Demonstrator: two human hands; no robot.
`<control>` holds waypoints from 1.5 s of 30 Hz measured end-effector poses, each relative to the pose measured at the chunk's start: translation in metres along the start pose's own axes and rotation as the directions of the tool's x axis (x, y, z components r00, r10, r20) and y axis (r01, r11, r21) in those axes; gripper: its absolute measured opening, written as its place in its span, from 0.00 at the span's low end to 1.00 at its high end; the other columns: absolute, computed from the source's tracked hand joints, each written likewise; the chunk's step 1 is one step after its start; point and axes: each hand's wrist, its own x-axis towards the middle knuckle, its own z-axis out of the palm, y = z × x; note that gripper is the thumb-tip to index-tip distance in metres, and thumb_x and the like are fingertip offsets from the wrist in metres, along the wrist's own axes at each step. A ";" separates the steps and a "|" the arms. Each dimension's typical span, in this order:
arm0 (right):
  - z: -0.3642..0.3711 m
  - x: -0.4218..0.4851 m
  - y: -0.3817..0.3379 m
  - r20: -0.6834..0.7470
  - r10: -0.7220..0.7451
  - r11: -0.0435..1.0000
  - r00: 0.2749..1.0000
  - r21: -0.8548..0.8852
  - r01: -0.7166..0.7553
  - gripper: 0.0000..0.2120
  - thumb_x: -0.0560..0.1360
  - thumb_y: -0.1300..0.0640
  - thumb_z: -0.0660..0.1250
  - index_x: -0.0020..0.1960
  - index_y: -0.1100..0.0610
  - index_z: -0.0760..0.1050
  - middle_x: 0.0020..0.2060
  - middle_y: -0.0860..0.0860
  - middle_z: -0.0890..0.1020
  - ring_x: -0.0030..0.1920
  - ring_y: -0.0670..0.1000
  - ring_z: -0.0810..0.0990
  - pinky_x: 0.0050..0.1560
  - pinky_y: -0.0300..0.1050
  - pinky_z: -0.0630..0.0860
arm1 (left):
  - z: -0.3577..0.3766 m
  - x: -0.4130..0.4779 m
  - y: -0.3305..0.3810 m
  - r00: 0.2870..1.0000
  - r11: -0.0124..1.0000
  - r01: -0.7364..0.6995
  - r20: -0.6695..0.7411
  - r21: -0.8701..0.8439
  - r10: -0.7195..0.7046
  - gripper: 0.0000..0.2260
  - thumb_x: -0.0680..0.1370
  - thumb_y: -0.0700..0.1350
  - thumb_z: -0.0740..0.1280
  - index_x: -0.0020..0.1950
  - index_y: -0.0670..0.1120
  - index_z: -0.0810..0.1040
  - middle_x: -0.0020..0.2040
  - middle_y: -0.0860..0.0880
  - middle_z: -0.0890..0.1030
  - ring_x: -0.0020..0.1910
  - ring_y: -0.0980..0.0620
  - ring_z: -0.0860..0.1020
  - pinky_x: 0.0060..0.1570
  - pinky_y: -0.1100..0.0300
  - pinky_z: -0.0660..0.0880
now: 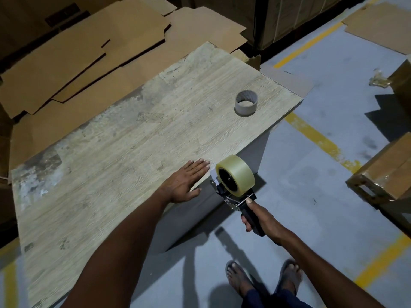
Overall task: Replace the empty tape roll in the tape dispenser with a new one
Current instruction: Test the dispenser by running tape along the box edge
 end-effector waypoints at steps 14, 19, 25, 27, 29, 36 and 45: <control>0.016 -0.011 0.006 -0.209 -0.202 0.977 0.957 -0.104 0.184 0.44 0.75 0.22 0.50 0.45 0.66 0.72 0.31 0.51 0.78 0.30 0.51 0.73 0.33 0.46 0.69 | 0.007 -0.002 -0.002 0.996 0.997 0.075 -0.051 0.023 -0.074 0.36 0.81 0.54 0.65 0.85 0.47 0.53 0.85 0.48 0.51 0.84 0.50 0.46 0.82 0.44 0.46; 0.013 -0.015 0.031 -0.266 -0.269 0.936 0.926 -0.300 0.185 0.38 0.75 0.21 0.46 0.39 0.55 0.73 0.31 0.52 0.81 0.29 0.48 0.75 0.36 0.44 0.70 | 0.007 -0.003 -0.002 0.997 0.994 0.075 -0.035 0.079 -0.073 0.36 0.82 0.55 0.65 0.85 0.47 0.51 0.85 0.48 0.50 0.84 0.50 0.45 0.82 0.44 0.46; 0.011 -0.018 0.041 -0.266 -0.257 0.941 0.929 -0.289 0.177 0.43 0.72 0.18 0.46 0.44 0.56 0.77 0.34 0.54 0.83 0.31 0.48 0.76 0.37 0.44 0.71 | 0.006 -0.004 0.000 0.996 0.990 0.081 -0.038 0.112 -0.077 0.37 0.82 0.56 0.65 0.85 0.48 0.51 0.85 0.48 0.50 0.84 0.50 0.46 0.82 0.43 0.48; 0.012 -0.015 0.040 -0.267 -0.251 0.939 0.930 -0.300 0.168 0.42 0.72 0.18 0.46 0.44 0.55 0.77 0.34 0.53 0.82 0.31 0.49 0.75 0.37 0.44 0.72 | 0.005 -0.005 0.000 0.996 0.990 0.083 -0.040 0.110 -0.079 0.36 0.82 0.57 0.64 0.85 0.48 0.51 0.85 0.48 0.50 0.84 0.50 0.47 0.82 0.43 0.48; 0.012 -0.011 0.040 -0.273 -0.248 0.936 0.930 -0.316 0.156 0.40 0.73 0.19 0.46 0.41 0.55 0.73 0.32 0.52 0.81 0.31 0.49 0.75 0.37 0.46 0.72 | 0.005 -0.005 0.001 0.996 0.990 0.088 -0.037 0.111 -0.084 0.36 0.82 0.57 0.63 0.85 0.48 0.51 0.85 0.48 0.50 0.84 0.51 0.46 0.81 0.43 0.48; 0.020 0.012 0.030 -0.272 -0.268 0.918 0.924 -0.364 0.159 0.35 0.75 0.23 0.47 0.37 0.53 0.70 0.35 0.54 0.80 0.37 0.55 0.78 0.45 0.58 0.79 | 0.004 -0.006 0.000 0.991 0.988 0.132 -0.035 0.080 -0.130 0.36 0.81 0.63 0.59 0.85 0.53 0.51 0.85 0.50 0.50 0.84 0.49 0.46 0.80 0.37 0.44; 0.037 0.037 0.038 -0.315 -0.314 0.922 0.896 -0.328 0.208 0.40 0.67 0.15 0.38 0.35 0.48 0.70 0.41 0.59 0.84 0.47 0.63 0.82 0.51 0.58 0.79 | 0.006 -0.008 0.001 0.986 0.982 0.165 -0.037 0.088 -0.162 0.36 0.81 0.65 0.58 0.85 0.54 0.51 0.86 0.49 0.49 0.84 0.48 0.44 0.79 0.32 0.44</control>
